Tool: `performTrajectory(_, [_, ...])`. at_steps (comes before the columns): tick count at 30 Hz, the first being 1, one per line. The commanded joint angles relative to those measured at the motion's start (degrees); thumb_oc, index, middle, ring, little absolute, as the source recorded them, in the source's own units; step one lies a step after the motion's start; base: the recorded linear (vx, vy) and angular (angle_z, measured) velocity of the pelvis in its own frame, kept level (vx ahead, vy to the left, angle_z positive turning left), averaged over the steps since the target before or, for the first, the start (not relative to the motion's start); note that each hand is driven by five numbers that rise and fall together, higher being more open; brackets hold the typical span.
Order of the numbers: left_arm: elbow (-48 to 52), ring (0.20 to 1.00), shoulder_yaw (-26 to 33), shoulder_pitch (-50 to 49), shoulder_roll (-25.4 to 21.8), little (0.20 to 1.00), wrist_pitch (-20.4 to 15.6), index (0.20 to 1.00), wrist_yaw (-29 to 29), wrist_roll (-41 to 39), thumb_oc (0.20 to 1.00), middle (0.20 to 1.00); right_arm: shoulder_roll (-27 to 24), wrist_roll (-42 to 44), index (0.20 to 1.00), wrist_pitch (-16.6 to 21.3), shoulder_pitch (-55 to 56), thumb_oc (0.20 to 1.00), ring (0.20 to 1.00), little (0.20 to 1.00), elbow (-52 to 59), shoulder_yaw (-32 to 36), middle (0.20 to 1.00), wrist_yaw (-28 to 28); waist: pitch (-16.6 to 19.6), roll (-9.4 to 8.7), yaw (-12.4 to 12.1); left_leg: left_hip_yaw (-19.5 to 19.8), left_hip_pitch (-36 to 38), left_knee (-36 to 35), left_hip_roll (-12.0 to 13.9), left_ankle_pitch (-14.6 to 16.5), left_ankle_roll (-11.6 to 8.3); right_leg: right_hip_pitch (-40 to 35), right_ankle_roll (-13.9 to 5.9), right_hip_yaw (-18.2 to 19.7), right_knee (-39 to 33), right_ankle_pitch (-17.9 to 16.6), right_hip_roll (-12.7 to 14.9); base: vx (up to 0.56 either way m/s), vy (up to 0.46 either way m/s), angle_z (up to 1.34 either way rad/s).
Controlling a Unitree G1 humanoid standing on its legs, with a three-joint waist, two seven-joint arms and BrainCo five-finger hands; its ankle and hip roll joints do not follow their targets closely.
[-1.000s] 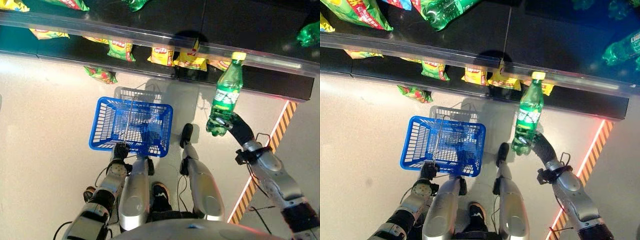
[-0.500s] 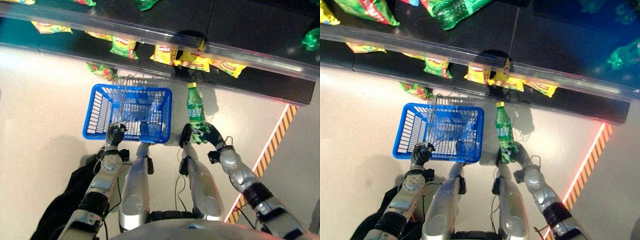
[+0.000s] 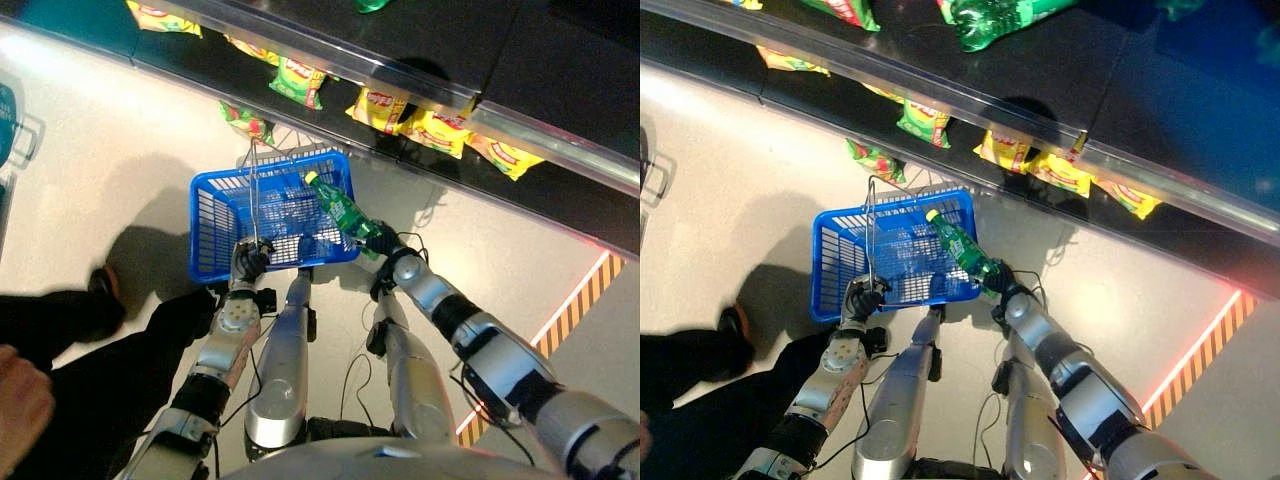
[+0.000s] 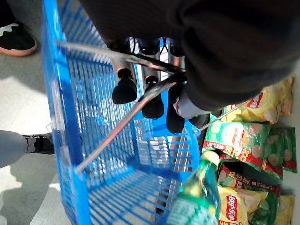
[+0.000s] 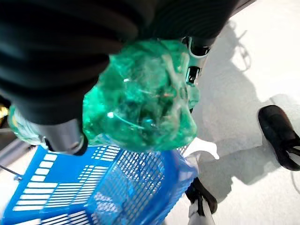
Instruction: Pick up the snacks into the basket
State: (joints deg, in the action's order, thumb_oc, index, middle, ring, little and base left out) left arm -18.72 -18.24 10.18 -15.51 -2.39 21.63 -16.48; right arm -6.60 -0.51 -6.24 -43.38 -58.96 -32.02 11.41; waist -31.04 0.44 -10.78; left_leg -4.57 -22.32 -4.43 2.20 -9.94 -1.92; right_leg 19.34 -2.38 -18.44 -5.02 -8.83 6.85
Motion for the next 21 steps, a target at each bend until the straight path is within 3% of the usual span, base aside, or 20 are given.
performTrajectory(1, [10.77,0.200,-3.40,0.83,-0.71,0.200,-3.42,0.200,-1.84,2.00,0.200,0.200,4.03,-2.53,0.200,2.75,-2.77,0.200,0.200,0.200,0.23,-2.54,0.200,-0.47,1.25,2.09,-0.59,-0.57,-1.18,-0.55,-0.43,0.35,-2.77,2.88,-7.41,1.69,6.63,0.12,6.83,0.01,0.021,0.16])
performTrajectory(8, [15.14,0.200,-5.92,2.43,-0.85,0.200,-3.79,0.200,-2.67,1.58,0.200,0.200,6.87,-4.09,0.200,2.57,-6.90,0.200,0.200,0.200,-5.07,-2.76,0.200,-0.97,1.24,2.60,-1.91,0.08,-1.88,-0.54,-0.74,0.39,-2.77,2.88,-7.52,0.93,6.36,0.11,7.03,0.01,0.020,0.08])
performTrajectory(21, [24.16,0.200,-11.64,11.06,-0.39,0.200,-4.32,0.200,-3.63,4.19,0.200,0.200,5.73,-4.63,0.200,0.66,-15.59,0.200,0.200,0.200,-15.03,2.32,0.200,0.75,1.24,6.77,-5.93,2.52,-6.96,-0.08,-1.63,-0.56,-2.88,6.14,-7.82,-1.26,7.11,0.46,7.90,-0.01,0.009,0.10])
